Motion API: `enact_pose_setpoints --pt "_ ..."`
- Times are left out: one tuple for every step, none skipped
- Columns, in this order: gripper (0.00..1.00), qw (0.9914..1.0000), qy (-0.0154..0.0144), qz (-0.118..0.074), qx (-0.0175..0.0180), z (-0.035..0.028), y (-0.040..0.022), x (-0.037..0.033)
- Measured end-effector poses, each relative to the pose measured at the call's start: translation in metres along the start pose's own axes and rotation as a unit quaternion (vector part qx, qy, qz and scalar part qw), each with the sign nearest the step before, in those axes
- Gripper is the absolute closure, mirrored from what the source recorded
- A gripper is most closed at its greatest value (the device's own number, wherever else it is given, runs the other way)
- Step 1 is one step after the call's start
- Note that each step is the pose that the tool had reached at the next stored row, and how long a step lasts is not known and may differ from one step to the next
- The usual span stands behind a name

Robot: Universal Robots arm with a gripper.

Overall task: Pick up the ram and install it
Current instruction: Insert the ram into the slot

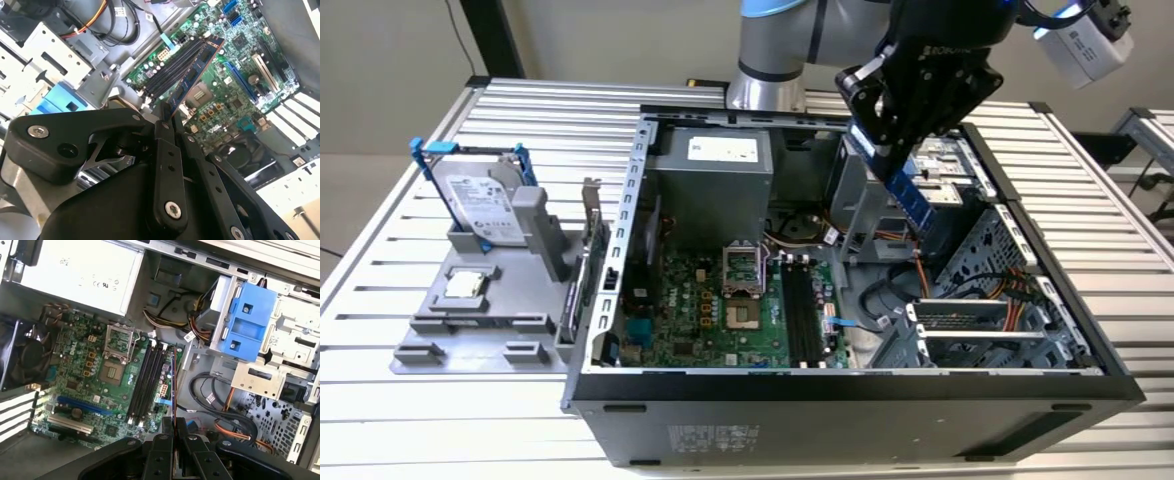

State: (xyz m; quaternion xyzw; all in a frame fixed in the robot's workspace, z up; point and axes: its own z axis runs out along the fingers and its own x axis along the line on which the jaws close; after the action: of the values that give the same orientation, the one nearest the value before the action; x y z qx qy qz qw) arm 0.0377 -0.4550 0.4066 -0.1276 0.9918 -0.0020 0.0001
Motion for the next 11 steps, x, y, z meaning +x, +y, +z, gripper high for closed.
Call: enact_pose_setpoints --pt "1.00 0.99999 0.0000 0.004 0.0000 0.0000 0.0000 0.0000" --pt "1.00 0.99997 0.0001 0.008 0.0000 0.0000 0.0000 0.0000" --pt "1.00 0.99993 0.0001 0.012 0.0000 0.0000 -0.0001 0.0000" --pt "1.00 0.99987 0.0001 0.016 0.0000 0.0000 -0.0001 0.0000" --pt "1.00 0.99980 0.0001 0.020 0.0000 0.0000 -0.0001 0.0000" --pt "1.00 0.99971 0.0001 0.024 0.0000 0.0000 -0.0001 0.0000" --pt "1.00 0.99961 0.0002 0.028 0.0000 0.0000 -0.0002 0.0001" --pt "1.00 0.99949 0.0002 0.032 0.0000 0.0000 -0.0002 0.0001" --pt "1.00 0.99936 0.0002 0.036 0.0000 0.0000 -0.0002 0.0001" --pt "1.00 0.99921 0.0002 0.040 0.0000 0.0000 -0.0002 0.0001" --pt "1.00 0.99905 0.0003 0.044 0.0000 0.0000 -0.0003 0.0001"
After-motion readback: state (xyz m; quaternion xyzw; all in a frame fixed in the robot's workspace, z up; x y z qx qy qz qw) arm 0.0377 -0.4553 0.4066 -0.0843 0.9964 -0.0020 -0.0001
